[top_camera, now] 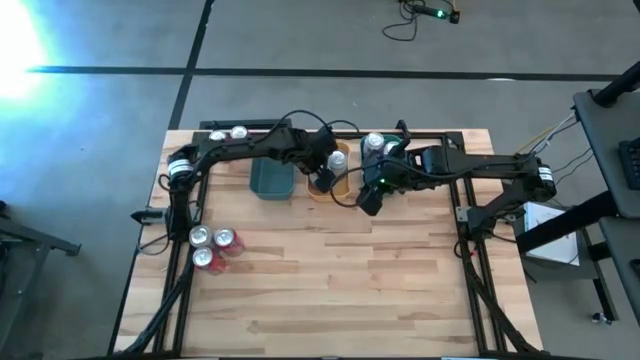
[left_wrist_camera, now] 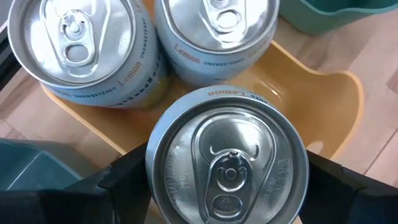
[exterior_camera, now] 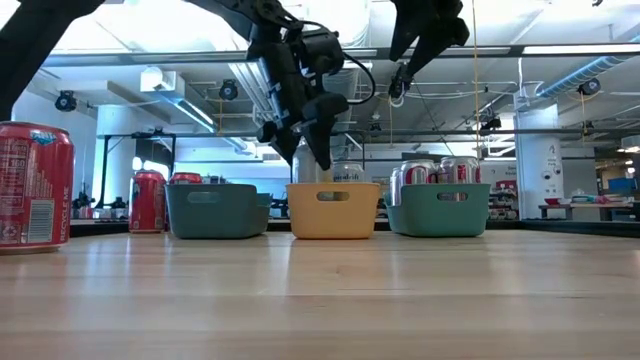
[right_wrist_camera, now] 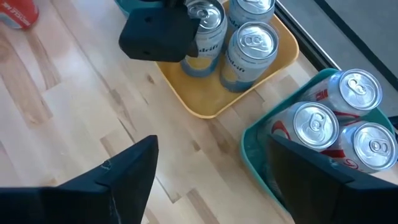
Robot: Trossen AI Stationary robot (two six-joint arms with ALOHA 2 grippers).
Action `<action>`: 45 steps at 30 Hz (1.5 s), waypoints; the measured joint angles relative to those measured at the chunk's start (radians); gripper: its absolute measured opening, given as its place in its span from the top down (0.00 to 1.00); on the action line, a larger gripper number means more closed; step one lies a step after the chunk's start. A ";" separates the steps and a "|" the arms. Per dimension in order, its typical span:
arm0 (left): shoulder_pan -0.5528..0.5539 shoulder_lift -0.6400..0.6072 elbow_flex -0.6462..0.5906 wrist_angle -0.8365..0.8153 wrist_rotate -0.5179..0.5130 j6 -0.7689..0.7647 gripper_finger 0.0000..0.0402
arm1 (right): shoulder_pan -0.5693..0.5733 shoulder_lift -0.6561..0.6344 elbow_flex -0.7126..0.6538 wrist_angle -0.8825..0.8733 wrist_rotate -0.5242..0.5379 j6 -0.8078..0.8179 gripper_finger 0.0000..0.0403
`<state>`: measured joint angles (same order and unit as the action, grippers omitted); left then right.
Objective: Sort soda cans
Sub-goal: Put the blue-white soda can into the yellow bin
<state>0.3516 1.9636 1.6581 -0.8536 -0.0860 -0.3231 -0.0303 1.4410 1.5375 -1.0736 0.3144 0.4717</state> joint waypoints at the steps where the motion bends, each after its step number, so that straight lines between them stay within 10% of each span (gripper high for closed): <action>1: 0.000 0.000 0.000 0.000 0.000 0.000 0.26 | 0.000 0.000 0.000 0.000 -0.001 0.000 0.27; 12: 0.009 -0.003 0.040 -0.065 0.050 0.023 0.11 | 0.000 0.000 0.000 0.001 -0.035 -0.010 0.17; 22: -0.032 -0.157 0.217 -0.478 0.043 0.166 0.12 | 0.002 0.000 0.000 0.004 -0.034 -0.017 0.15; 37: -0.185 -0.936 -0.387 -0.622 0.064 0.083 0.09 | 0.022 0.000 0.000 0.012 -0.026 -0.030 0.17; 45: -0.246 -1.118 -0.517 -0.717 0.181 0.103 0.10 | 0.024 0.000 0.000 0.020 -0.026 -0.029 0.16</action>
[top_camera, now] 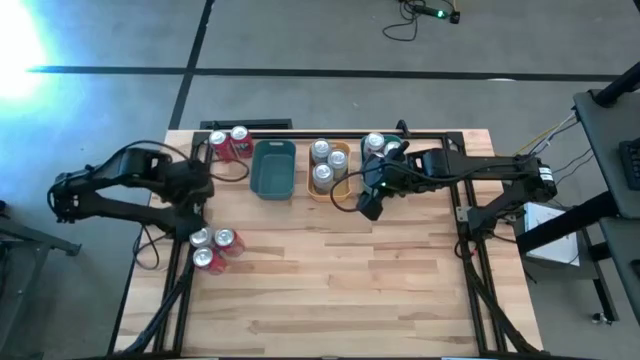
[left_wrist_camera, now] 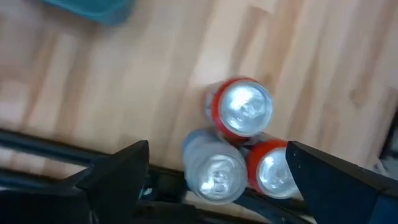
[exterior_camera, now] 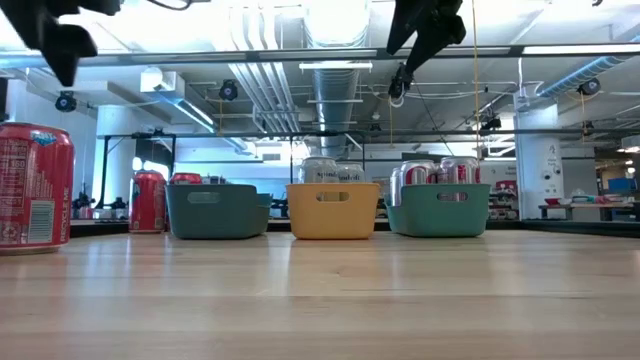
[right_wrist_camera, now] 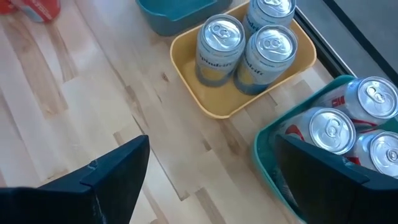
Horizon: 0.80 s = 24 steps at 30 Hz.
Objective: Sort soda cans
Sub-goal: Put the blue-white soda can into the yellow bin
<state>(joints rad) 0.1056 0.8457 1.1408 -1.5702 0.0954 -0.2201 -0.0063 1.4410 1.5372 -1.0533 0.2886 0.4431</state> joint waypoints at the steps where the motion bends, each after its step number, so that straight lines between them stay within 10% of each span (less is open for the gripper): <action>1: -0.008 -0.011 -0.008 -0.002 0.007 0.012 0.10 | 0.000 0.000 0.000 0.006 0.000 0.001 0.16; 24: -0.071 -0.024 -0.327 -0.002 0.088 0.326 0.09 | 0.000 0.006 0.000 0.049 -0.005 0.070 0.15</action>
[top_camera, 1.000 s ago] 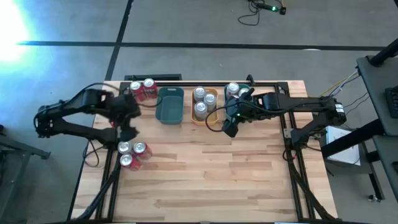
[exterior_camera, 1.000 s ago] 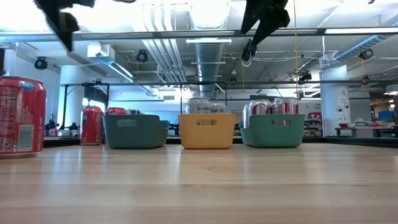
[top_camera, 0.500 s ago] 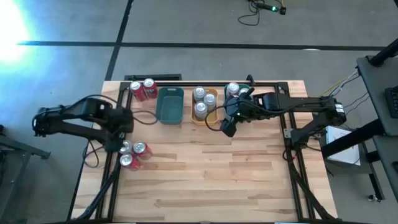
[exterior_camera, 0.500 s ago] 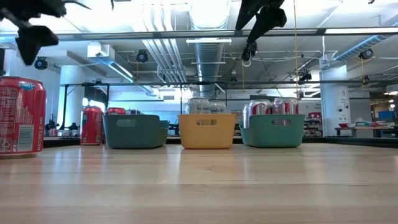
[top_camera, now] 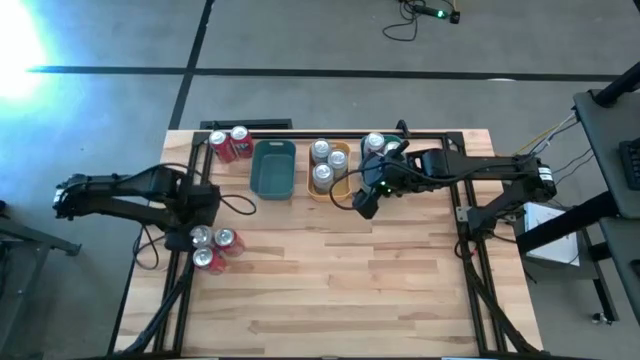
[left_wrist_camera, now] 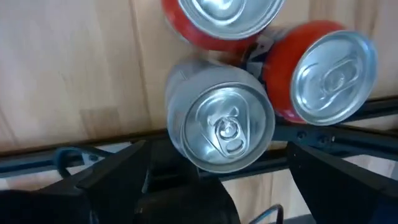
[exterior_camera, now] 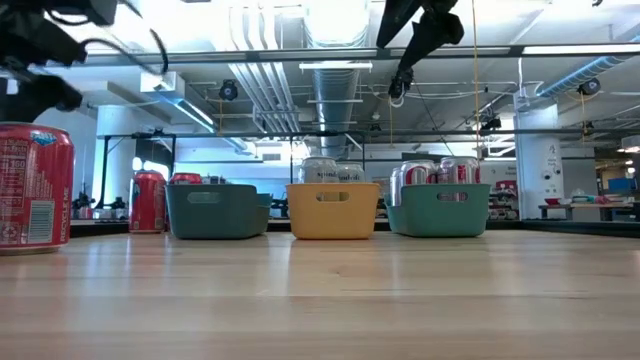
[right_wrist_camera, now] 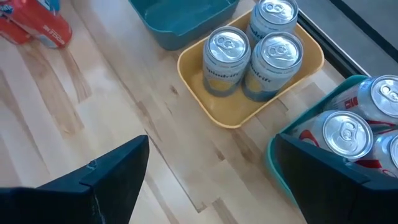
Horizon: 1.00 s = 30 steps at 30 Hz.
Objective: Sort soda cans
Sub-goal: Put the blue-white soda can into the yellow bin
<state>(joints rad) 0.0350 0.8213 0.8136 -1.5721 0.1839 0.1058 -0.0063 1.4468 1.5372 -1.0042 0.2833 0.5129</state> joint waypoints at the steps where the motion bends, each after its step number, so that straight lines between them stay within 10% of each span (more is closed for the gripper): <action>1: -0.002 0.007 0.000 0.002 0.000 -0.003 0.09 | 0.000 0.003 0.000 0.000 0.001 0.000 0.16; 30: -0.023 0.247 0.020 0.001 -0.017 0.034 0.07 | 0.000 0.108 0.000 0.024 -0.055 0.001 0.16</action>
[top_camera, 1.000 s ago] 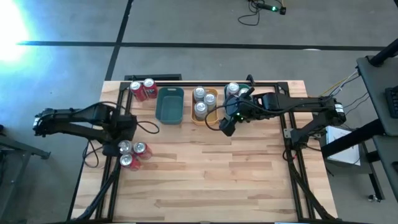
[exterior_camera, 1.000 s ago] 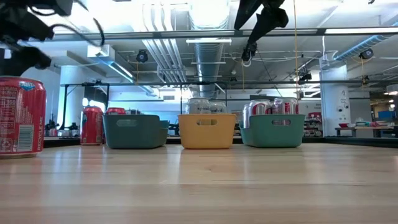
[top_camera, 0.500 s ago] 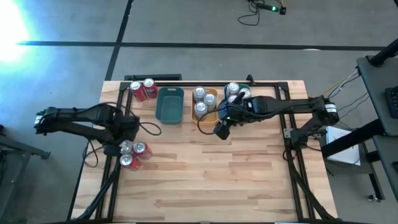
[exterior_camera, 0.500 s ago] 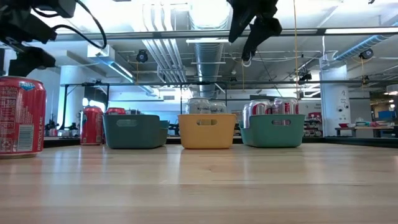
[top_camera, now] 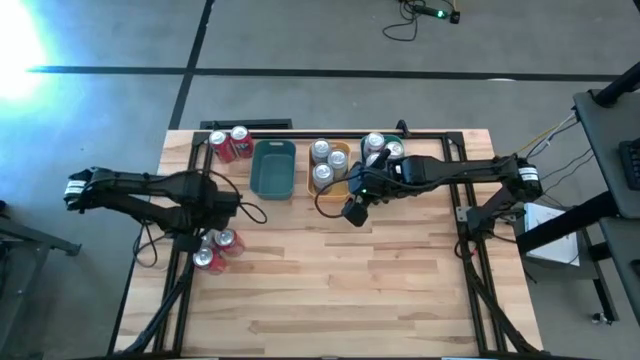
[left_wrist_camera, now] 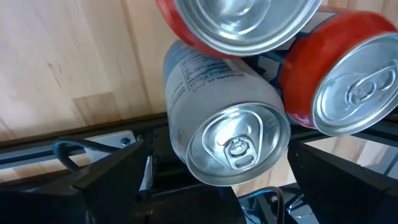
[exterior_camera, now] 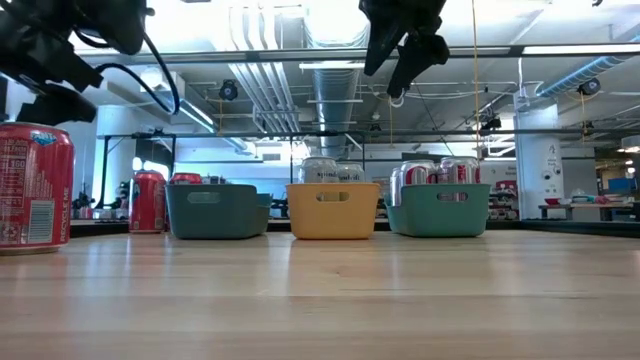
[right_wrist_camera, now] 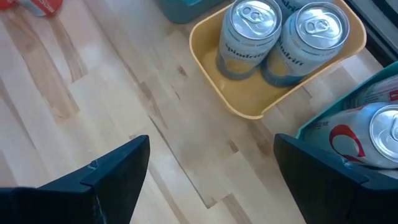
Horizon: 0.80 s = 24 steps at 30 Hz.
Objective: Sort soda cans
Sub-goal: Put the blue-white soda can into the yellow bin
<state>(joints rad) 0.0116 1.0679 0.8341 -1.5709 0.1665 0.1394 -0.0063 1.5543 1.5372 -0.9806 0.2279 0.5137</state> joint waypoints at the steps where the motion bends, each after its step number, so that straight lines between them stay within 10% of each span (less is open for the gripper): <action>1: 0.000 0.006 0.000 0.001 0.000 0.000 0.07 | 0.000 0.000 0.000 0.000 0.000 0.000 0.16; 24: 0.001 0.145 0.001 0.152 -0.041 -0.190 0.17 | 0.000 -0.002 0.000 -0.010 0.000 -0.035 0.15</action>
<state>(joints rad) 0.0128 1.2125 0.8352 -1.4191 0.1255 -0.0502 -0.0063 1.5524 1.5372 -0.9909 0.2279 0.4785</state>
